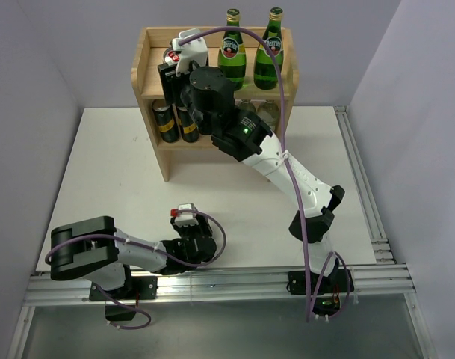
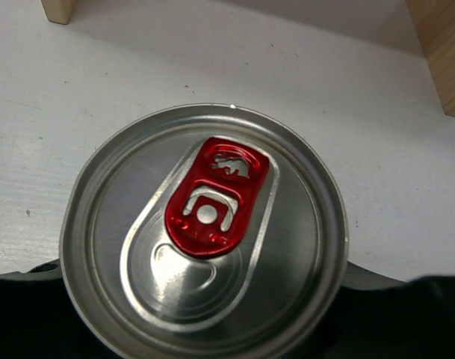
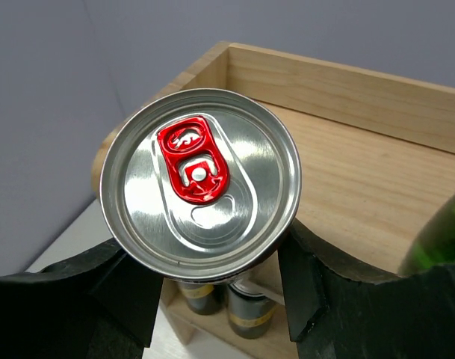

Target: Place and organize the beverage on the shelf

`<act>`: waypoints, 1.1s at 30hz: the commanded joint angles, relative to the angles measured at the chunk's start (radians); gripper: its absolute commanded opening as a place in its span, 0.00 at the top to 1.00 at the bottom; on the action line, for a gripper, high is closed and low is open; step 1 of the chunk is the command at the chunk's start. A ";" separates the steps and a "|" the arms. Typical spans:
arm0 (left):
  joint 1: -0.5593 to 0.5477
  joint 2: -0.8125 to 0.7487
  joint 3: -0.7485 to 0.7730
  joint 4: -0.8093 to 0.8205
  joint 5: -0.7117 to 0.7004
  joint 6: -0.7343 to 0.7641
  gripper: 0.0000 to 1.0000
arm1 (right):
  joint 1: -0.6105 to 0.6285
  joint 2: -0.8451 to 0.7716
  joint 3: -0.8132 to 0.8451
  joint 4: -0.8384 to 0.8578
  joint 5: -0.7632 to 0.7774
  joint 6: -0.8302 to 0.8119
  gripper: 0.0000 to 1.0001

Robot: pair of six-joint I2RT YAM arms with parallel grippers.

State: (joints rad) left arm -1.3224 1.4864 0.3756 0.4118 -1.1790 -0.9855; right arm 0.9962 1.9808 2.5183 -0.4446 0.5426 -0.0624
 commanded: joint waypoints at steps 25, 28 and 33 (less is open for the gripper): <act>0.002 0.089 0.013 0.025 0.137 -0.008 0.66 | -0.091 -0.020 -0.067 0.101 0.100 -0.013 0.15; 0.002 0.097 0.014 0.030 0.139 -0.010 0.66 | -0.091 -0.013 -0.069 0.104 0.099 -0.011 0.12; 0.002 0.095 0.014 0.030 0.136 -0.010 0.67 | -0.093 -0.014 -0.079 0.109 0.099 -0.002 0.12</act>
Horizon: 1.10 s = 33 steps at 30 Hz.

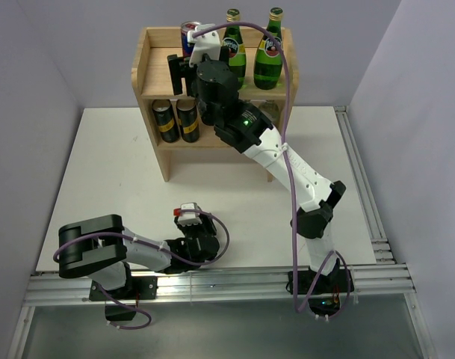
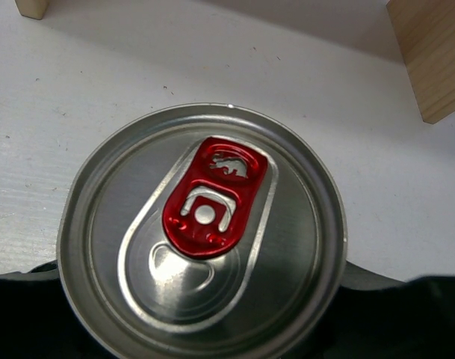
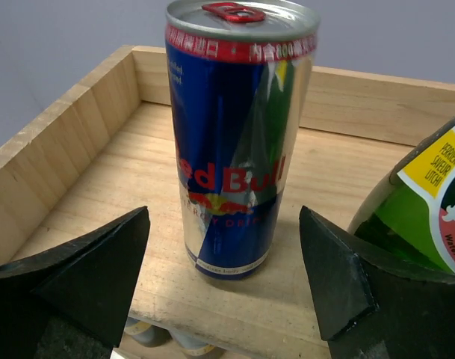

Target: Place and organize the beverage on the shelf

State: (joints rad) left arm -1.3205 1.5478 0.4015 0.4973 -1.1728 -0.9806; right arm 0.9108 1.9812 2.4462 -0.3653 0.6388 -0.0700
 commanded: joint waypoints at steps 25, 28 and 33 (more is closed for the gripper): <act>-0.040 0.028 0.097 -0.359 0.047 -0.133 1.00 | 0.198 -0.369 -0.527 0.210 0.140 0.010 0.12; -0.066 0.017 0.123 -0.427 0.027 -0.174 1.00 | 0.247 -0.419 -0.590 0.244 0.176 0.007 0.12; -0.108 -0.070 0.195 -0.679 0.030 -0.230 1.00 | 0.312 -0.507 -0.665 0.244 0.237 0.021 0.12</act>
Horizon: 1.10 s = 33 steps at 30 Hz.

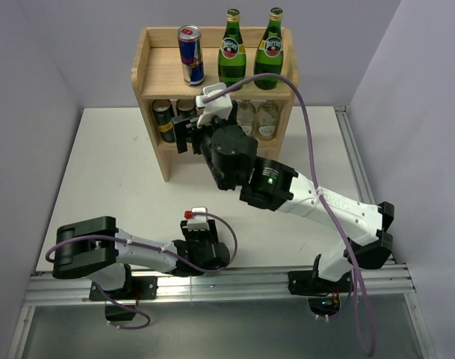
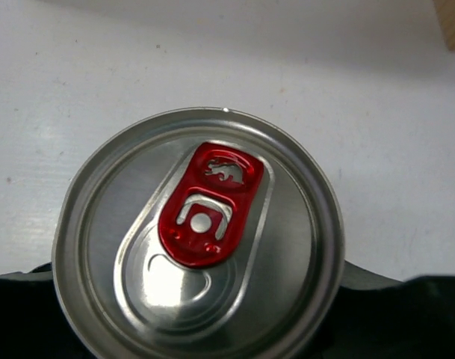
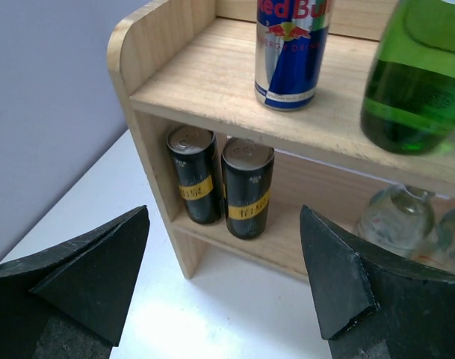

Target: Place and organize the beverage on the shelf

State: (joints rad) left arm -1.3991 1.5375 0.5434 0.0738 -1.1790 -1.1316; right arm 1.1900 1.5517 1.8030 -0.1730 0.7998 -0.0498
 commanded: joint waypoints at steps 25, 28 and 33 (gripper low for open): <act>0.445 -0.272 1.321 -0.333 0.386 1.289 1.00 | 0.160 -0.801 -0.757 -0.203 0.302 0.502 0.13; 0.524 -0.142 1.490 -0.347 0.452 1.308 1.00 | 0.160 -0.840 -0.792 -0.239 0.314 0.541 0.13; 0.662 -0.008 1.668 -0.413 0.571 1.282 1.00 | 0.160 -0.887 -0.826 -0.289 0.337 0.593 0.13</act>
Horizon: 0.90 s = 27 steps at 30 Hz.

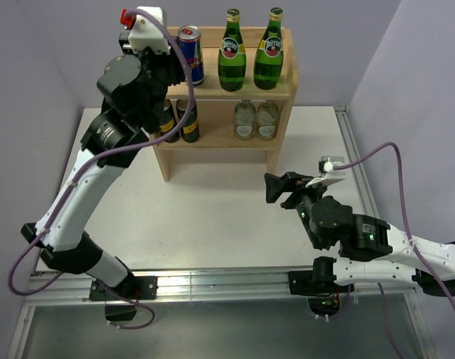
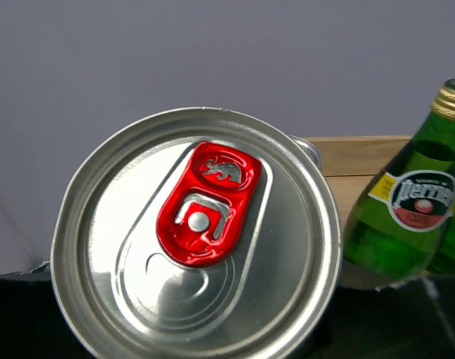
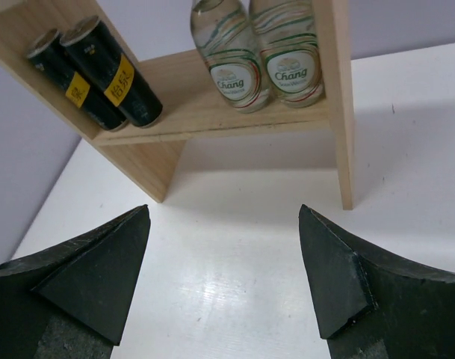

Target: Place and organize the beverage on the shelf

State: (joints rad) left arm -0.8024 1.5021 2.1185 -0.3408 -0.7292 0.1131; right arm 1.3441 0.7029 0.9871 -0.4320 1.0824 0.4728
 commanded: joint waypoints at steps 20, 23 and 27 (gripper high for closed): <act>0.359 0.099 -0.040 0.054 0.347 -0.210 1.00 | 0.006 -0.094 -0.067 -0.149 0.085 0.196 0.13; 0.370 0.086 -0.107 0.063 0.356 -0.228 0.99 | 0.006 -0.085 -0.067 -0.149 0.086 0.202 0.13; 0.381 0.079 -0.140 0.063 0.366 -0.245 0.86 | 0.006 -0.079 -0.067 -0.155 0.086 0.216 0.13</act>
State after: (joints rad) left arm -0.4335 1.6119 2.0029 -0.2947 -0.3908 -0.0731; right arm 1.3441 0.6186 0.9234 -0.5865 1.1336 0.6540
